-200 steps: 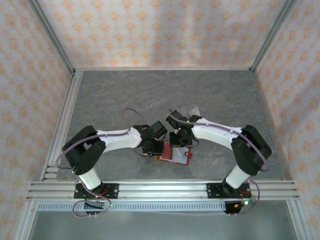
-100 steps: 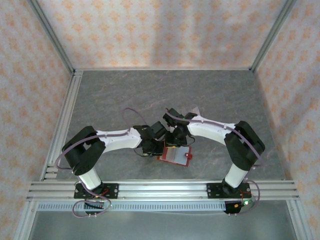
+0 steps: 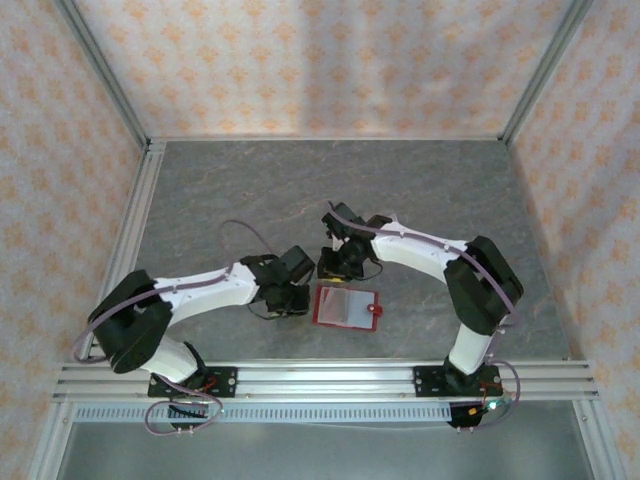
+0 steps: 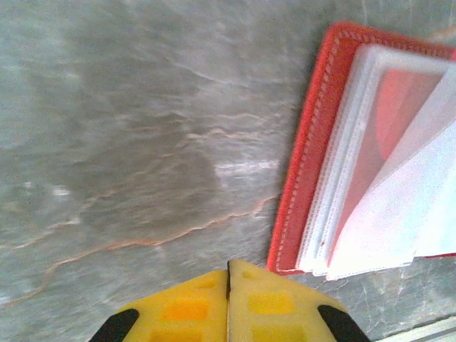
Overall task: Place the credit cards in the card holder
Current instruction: Flip over the card slot in the card holder.
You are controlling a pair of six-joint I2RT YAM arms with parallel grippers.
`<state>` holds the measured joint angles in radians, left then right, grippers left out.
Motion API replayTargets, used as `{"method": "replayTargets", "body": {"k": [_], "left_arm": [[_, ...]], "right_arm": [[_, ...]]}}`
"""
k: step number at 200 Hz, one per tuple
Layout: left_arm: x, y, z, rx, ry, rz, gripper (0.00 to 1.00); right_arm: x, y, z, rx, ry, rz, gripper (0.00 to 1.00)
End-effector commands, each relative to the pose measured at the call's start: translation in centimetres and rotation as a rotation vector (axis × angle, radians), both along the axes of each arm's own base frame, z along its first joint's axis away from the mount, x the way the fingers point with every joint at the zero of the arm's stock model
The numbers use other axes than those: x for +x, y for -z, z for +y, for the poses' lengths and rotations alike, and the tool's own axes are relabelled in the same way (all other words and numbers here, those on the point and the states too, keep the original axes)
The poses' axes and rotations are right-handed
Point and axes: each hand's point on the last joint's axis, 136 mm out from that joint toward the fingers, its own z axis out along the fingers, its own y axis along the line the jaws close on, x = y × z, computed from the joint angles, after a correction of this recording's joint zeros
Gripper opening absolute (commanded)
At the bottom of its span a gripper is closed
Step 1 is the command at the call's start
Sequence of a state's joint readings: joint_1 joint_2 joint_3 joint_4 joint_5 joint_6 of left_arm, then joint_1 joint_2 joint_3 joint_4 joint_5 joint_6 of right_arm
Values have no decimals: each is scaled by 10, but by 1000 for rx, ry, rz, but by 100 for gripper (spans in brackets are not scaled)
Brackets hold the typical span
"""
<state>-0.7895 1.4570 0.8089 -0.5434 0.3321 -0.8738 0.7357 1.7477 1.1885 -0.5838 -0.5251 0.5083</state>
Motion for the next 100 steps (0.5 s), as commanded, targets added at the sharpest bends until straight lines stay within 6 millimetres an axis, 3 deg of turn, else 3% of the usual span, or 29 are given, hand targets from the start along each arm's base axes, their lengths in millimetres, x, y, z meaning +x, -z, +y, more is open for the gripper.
{"method": "replayTargets", "body": {"k": [1,41,69,100], "left_arm": [[0,-5,31,54,-61,0,11],[15,-28,22,10,-28,-47,24],[24,-33,5,-44,-17,-53,30],[31,-33,-7,-54,1,-55,34]], "right_arm": [[12,-19,-12,-2,11,-45,27],[39,-42,-58,-41,101,-127,27],[68,-60,-105,-109,208,-183,29],[101,-67,-162,-233,338,-205,32]]}}
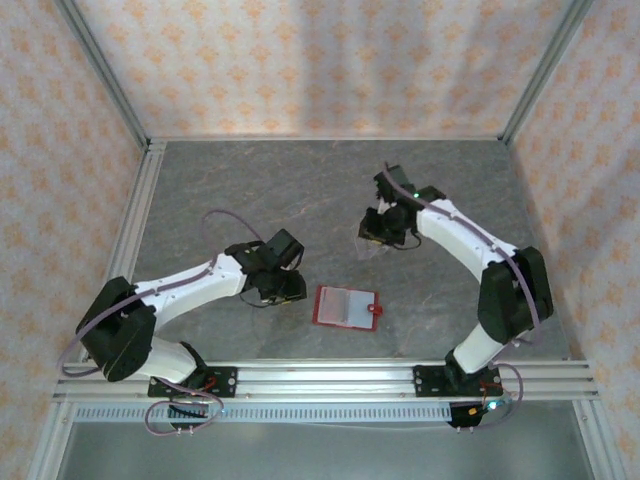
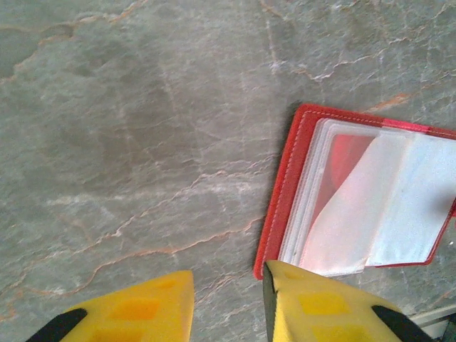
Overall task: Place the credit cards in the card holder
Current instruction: Flip over the card slot in the card holder, then pick up the credit card from the storage box.
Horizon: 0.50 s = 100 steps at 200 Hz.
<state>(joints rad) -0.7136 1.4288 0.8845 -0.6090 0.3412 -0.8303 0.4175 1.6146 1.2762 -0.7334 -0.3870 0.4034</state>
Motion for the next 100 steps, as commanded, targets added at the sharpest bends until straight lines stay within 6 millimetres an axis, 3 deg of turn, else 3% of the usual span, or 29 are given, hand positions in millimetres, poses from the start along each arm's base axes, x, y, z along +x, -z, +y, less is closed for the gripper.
{"method": "replayTargets", "body": {"k": [1,37,55,100], "left_arm": [[8,-6,-14,-26,34,-21,34],[12,-7,-27,-32,59,-25,38],[12,-6,-30,-32,60,-27,38],[11,2,-31,-26,57,-16,38]], "right_arm": [[16,-8,-48,-147,78,-15,32],[49,-1,-86,-200,154,3,37],[58,6,-84,-171,126,20,40],[56,30,-73,-119,54,97,38]]}}
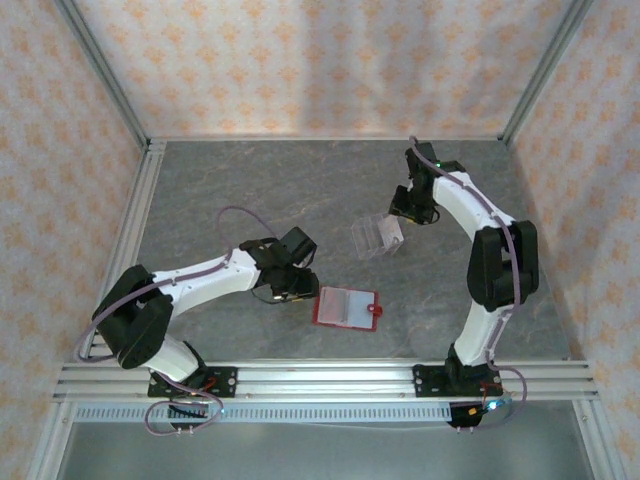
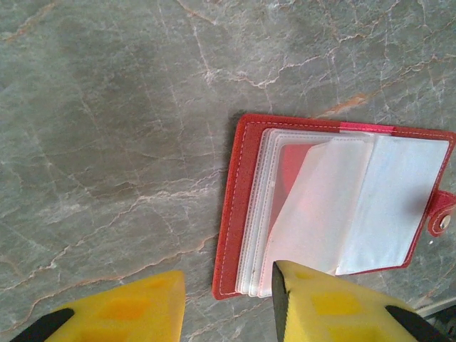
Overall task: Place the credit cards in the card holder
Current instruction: Pick up the credit card from the storage box.
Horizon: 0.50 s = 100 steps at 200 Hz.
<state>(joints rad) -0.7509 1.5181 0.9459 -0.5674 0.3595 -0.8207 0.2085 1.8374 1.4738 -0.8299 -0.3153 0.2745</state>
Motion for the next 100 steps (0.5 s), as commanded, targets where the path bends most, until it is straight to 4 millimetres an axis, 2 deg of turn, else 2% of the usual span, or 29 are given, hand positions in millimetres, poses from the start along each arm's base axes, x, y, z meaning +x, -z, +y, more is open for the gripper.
{"method": "replayTargets", "body": {"k": [1,82,100], "left_arm": [[4,-1,-4,-6,3,-14,38],[5,3,-6,4,8,-5,37],[4,4,-5,5,6,-2,37]], "right_arm": [[-7,3,6,22,-58,40,38],[-22,23,7,29,-94,109,30],[-22,22,7,28,-95,102,29]]}}
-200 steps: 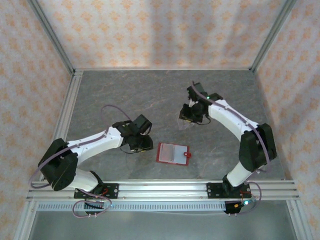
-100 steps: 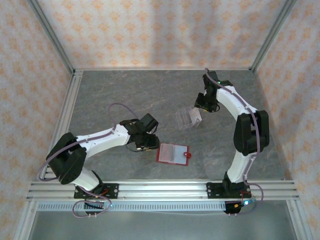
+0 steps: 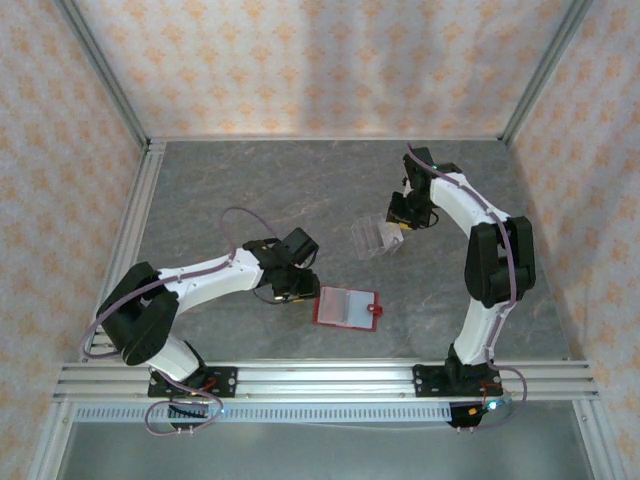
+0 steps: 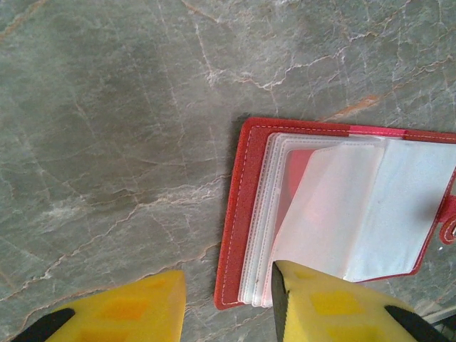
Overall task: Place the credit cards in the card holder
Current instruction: Pick up the credit card from the storage box.
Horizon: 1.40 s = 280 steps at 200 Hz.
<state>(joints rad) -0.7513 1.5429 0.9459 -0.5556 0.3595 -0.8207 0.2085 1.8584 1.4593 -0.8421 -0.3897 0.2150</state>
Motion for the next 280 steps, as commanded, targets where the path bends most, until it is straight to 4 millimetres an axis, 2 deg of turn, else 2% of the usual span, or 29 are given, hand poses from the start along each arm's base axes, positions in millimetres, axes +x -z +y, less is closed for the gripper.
{"method": "replayTargets", "body": {"k": [1,59,114,145,184,197,215,232,280], "left_arm": [[3,-2,-4,-3,5,-11,37],[-1,0,0,-3,-7,-8,37],[-1,1,0,-1,-9,-6,37],[-1,2,0,-1,-8,-3,37],[-1,2,0,1,-9,-3,37],[-1,3,0,1,-10,0,37],[-1,3,0,3,-10,0,37],[-1,4,0,5,-10,3,37],[-2,5,1,7,-13,6,37]], "right_arm": [[-12,11,-3,-20,-22,51,29],[-11,11,-2,-12,-35,57,23],[-9,2,2,5,-46,29,18],[-8,2,-2,-16,-46,25,18],[-5,-5,-4,-29,-44,-3,13],[-4,-5,-10,-59,-39,-5,16],[-4,-5,-12,-80,-40,-4,26],[-3,-4,-13,-93,-44,-6,31],[-5,0,7,-80,-98,5,35]]}}
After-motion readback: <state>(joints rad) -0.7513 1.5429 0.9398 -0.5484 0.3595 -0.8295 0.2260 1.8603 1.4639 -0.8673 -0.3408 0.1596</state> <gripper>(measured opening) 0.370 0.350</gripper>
